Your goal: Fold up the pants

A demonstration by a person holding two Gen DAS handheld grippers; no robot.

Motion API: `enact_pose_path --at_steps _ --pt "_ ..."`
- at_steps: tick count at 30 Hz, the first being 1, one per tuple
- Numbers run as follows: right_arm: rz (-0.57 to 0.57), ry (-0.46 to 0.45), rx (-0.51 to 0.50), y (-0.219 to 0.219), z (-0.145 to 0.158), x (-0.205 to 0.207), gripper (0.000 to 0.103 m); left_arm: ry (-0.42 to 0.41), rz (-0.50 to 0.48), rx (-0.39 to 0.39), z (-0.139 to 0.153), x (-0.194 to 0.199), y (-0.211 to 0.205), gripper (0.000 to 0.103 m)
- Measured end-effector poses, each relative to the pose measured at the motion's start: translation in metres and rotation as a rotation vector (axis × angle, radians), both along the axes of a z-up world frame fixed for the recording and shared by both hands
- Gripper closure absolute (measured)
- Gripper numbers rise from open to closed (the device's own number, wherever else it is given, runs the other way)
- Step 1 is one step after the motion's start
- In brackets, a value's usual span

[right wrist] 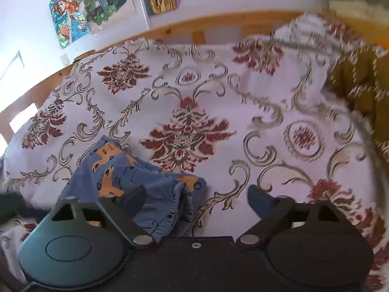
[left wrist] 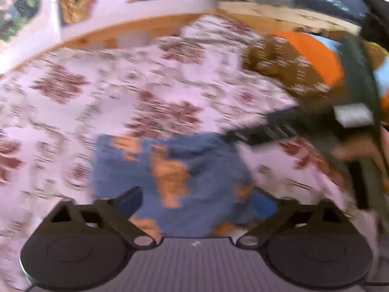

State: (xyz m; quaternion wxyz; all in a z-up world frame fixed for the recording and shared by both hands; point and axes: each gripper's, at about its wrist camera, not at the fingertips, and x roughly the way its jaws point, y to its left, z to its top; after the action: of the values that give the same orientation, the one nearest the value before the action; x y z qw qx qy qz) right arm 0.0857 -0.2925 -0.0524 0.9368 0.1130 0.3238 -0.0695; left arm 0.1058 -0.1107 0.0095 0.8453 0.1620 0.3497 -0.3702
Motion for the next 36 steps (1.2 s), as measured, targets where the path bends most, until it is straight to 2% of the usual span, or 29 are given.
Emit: enact_pose_path --at_steps 4,6,8,9,12,17,27,36 --pt "-0.05 0.015 -0.118 0.024 -0.01 0.001 0.003 -0.045 0.105 0.116 -0.006 0.032 0.014 0.0" --pt "-0.063 0.057 -0.166 0.031 -0.02 0.004 0.003 -0.001 0.148 0.161 -0.025 0.048 0.021 0.0" --pt "-0.048 0.083 -0.21 0.035 -0.03 0.005 0.001 0.091 0.202 0.242 -0.051 0.063 0.023 0.001" --pt "-0.045 0.083 -0.224 0.036 -0.032 0.004 0.001 0.128 0.217 0.257 -0.059 0.067 0.023 0.0" --pt "-0.053 0.066 -0.224 0.035 -0.028 0.0 0.001 0.238 0.296 0.187 -0.056 0.078 0.033 0.0" --pt "-0.076 0.004 -0.247 0.041 -0.012 -0.017 0.001 0.306 0.39 0.139 -0.05 0.079 0.05 0.0" --pt "-0.087 -0.083 -0.234 0.071 0.012 -0.05 0.001 0.252 0.39 0.108 -0.028 0.057 0.053 0.0" --pt "-0.079 -0.117 -0.216 0.092 0.022 -0.072 0.001 0.222 0.392 0.087 -0.013 0.031 0.062 0.0"
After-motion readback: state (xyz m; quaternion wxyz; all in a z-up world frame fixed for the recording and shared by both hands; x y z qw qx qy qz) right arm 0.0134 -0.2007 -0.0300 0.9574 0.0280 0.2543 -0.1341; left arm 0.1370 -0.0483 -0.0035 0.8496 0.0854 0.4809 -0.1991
